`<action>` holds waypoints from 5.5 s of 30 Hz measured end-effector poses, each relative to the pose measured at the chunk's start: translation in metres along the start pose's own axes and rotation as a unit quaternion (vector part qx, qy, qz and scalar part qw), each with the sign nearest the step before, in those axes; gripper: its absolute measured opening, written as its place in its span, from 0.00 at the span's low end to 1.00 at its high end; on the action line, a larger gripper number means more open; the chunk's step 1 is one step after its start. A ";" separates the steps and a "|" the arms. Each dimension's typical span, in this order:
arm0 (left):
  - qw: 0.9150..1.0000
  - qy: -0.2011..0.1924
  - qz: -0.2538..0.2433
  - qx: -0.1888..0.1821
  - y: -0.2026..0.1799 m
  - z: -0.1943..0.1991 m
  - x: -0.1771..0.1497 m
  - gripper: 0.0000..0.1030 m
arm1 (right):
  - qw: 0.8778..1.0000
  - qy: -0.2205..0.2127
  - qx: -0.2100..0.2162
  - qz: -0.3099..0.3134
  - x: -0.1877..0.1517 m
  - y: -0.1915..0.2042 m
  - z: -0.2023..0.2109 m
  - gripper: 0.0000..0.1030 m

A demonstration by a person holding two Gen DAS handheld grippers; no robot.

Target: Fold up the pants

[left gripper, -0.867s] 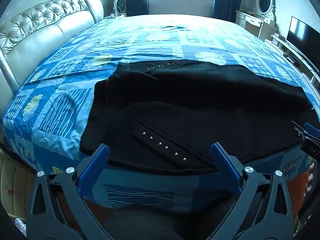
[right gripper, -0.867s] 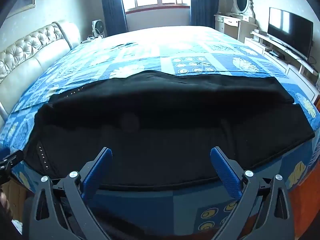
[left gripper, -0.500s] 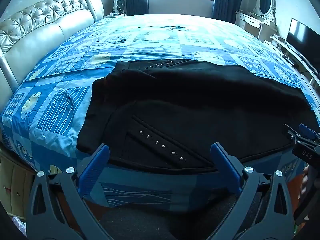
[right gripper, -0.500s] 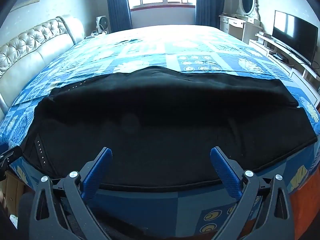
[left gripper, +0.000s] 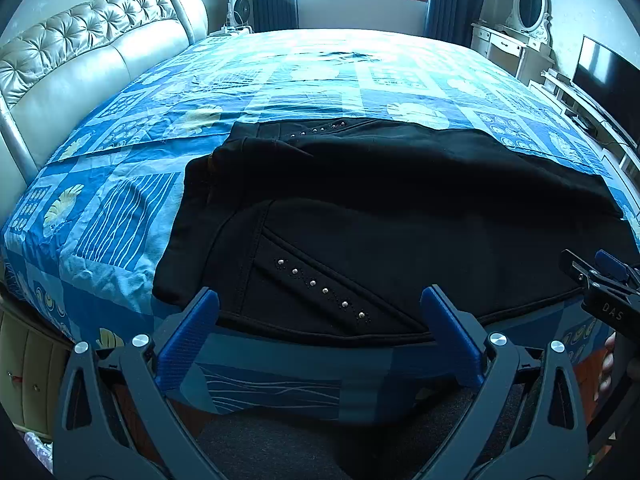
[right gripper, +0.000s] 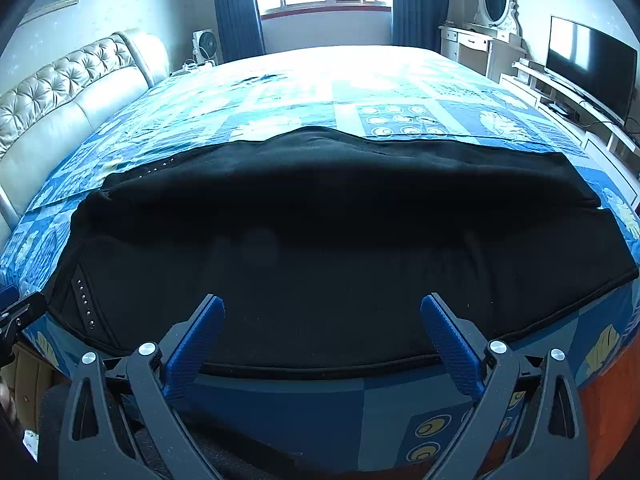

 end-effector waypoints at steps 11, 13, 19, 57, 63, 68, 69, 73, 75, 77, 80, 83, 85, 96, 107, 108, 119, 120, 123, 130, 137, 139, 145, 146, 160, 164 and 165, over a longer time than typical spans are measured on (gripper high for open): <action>1.000 0.002 0.006 0.001 0.003 -0.001 0.001 0.98 | 1.000 0.007 0.002 0.002 -0.003 0.004 -0.003 0.95; 1.000 0.003 0.006 0.002 0.002 -0.001 0.000 0.98 | 1.000 0.007 0.003 0.003 -0.003 0.004 -0.003 0.95; 1.000 0.004 0.008 0.003 0.004 -0.003 -0.001 0.98 | 1.000 0.008 0.003 0.002 -0.003 0.006 -0.004 0.95; 1.000 0.005 0.009 0.005 0.004 -0.004 -0.003 0.98 | 1.000 0.011 0.006 0.009 -0.007 0.011 -0.004 0.95; 1.000 0.005 0.008 0.005 0.004 -0.004 -0.003 0.98 | 1.000 0.012 0.006 0.009 -0.007 0.012 -0.004 0.95; 1.000 0.005 0.007 0.005 0.004 -0.003 -0.004 0.98 | 1.000 0.012 0.007 0.009 -0.007 0.012 -0.004 0.95; 1.000 0.005 0.007 0.005 0.004 -0.003 -0.004 0.98 | 1.000 0.012 0.006 0.009 -0.007 0.012 -0.004 0.95; 1.000 0.005 0.007 0.005 0.003 -0.003 -0.004 0.98 | 1.000 0.012 0.007 0.008 -0.007 0.012 -0.004 0.95; 1.000 0.005 0.007 0.005 0.004 -0.003 -0.004 0.98 | 1.000 0.012 0.008 0.008 -0.007 0.012 -0.004 0.95; 1.000 0.005 0.007 0.006 0.003 -0.003 -0.004 0.98 | 1.000 0.012 0.008 0.008 -0.007 0.012 -0.004 0.95; 1.000 0.006 0.007 0.005 0.004 -0.003 -0.004 0.98 | 1.000 0.012 0.008 0.008 -0.007 0.013 -0.004 0.95; 1.000 0.005 0.007 0.005 0.003 -0.003 -0.004 0.98 | 1.000 0.012 0.008 0.008 -0.007 0.012 -0.004 0.95; 1.000 0.005 0.006 0.005 0.003 -0.003 -0.004 0.98 | 1.000 0.012 0.008 0.007 -0.007 0.012 -0.004 0.95; 1.000 0.005 0.006 0.006 0.002 -0.003 -0.004 0.98 | 1.000 0.013 0.008 0.008 -0.009 0.013 -0.004 0.95; 1.000 0.006 0.005 0.005 0.002 -0.004 -0.005 0.98 | 1.000 0.013 0.009 0.007 -0.008 0.013 -0.004 0.95; 1.000 0.006 0.005 0.006 0.001 -0.003 -0.005 0.98 | 1.000 0.014 0.010 0.008 -0.009 0.014 -0.004 0.95; 0.998 0.018 0.002 -0.056 0.016 -0.004 0.020 0.98 | 0.991 0.034 0.127 0.006 0.023 0.020 -0.003 0.95; 0.997 0.023 0.007 -0.074 0.022 -0.006 0.025 0.98 | 0.990 0.031 0.139 0.011 0.029 0.020 -0.002 0.95; 0.988 0.041 0.035 -0.141 0.053 -0.017 0.044 0.98 | 0.984 0.020 0.176 0.023 0.052 0.019 -0.006 0.95; 0.977 0.070 0.088 -0.179 0.142 -0.095 0.095 0.98 | 0.970 0.041 0.237 0.027 0.106 0.016 -0.054 0.95; 0.941 0.128 0.159 -0.271 0.168 -0.201 0.144 0.98 | 0.967 0.082 0.243 0.018 0.138 0.015 -0.116 0.95; 0.943 0.135 0.140 -0.270 0.162 -0.223 0.151 0.98 | 0.966 0.085 0.243 0.034 0.149 0.018 -0.130 0.95; 0.951 0.130 0.096 -0.264 0.151 -0.263 0.171 0.98 | 0.958 0.114 0.256 0.065 0.171 0.027 -0.172 0.95; 0.951 0.127 0.093 -0.267 0.149 -0.264 0.172 0.96 | 0.957 0.121 0.251 0.079 0.173 0.029 -0.182 0.95; 0.961 0.120 0.040 -0.245 0.137 -0.261 0.178 0.12 | 0.924 0.225 0.235 0.200 0.157 0.058 -0.237 0.19; 0.962 0.088 0.058 -0.253 0.139 -0.242 0.198 0.10 | 0.933 0.190 0.213 0.218 0.169 0.061 -0.219 0.12; 0.960 0.079 0.066 -0.262 0.140 -0.234 0.203 0.10 | 0.938 0.167 0.203 0.224 0.174 0.062 -0.208 0.12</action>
Point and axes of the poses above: each gripper's, at about its wrist camera, not at the fingertips, and z roughly against the way its jaws point, y to its left, x to its top, the point moved 7 cm from there along -z, roughly the way its jaws point, and after that the axes turned 3 degrees about -y, right-handed, at the moved point
